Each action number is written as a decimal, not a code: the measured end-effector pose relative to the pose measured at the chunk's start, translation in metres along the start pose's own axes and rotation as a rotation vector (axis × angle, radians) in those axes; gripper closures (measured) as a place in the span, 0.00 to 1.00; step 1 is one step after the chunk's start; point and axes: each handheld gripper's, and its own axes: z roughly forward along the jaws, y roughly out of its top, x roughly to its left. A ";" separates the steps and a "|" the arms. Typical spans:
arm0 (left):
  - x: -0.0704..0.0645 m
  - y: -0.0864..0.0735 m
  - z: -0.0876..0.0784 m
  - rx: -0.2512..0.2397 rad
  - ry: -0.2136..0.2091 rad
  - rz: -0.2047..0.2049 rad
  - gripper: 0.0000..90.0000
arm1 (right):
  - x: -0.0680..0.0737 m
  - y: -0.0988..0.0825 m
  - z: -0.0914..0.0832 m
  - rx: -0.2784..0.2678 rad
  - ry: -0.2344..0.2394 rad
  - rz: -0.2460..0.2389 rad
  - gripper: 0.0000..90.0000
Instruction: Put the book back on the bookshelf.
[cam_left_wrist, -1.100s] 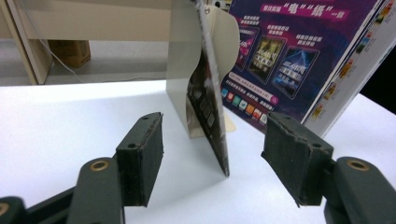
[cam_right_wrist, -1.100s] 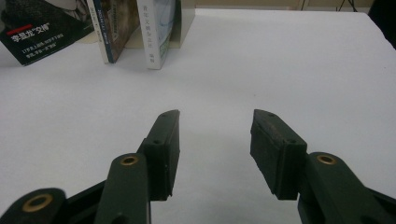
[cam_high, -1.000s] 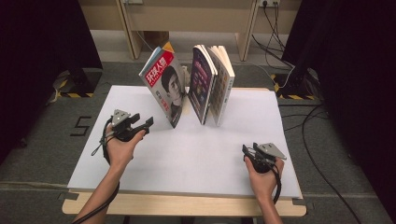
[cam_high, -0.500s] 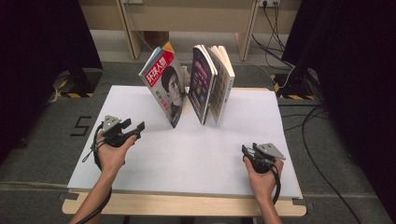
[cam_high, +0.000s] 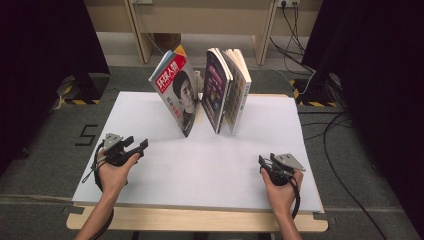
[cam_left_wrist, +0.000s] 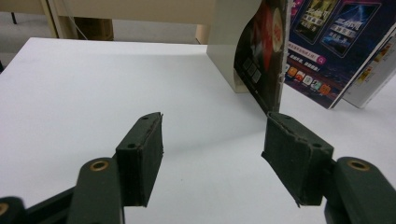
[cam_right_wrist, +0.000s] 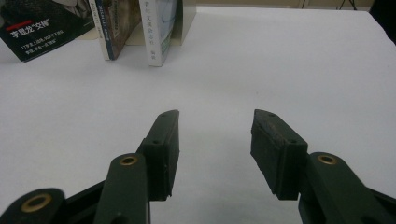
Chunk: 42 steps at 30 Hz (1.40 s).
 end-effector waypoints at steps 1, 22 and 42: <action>0.001 -0.001 -0.001 0.002 0.002 -0.001 0.41 | 0.000 0.000 0.000 -0.003 -0.001 0.002 0.58; 0.034 -0.030 -0.014 0.021 0.066 -0.051 0.40 | 0.002 -0.001 0.002 0.003 0.001 -0.002 0.58; 0.045 -0.048 -0.019 0.026 0.090 -0.045 0.40 | 0.002 -0.003 0.003 0.011 0.002 -0.010 0.57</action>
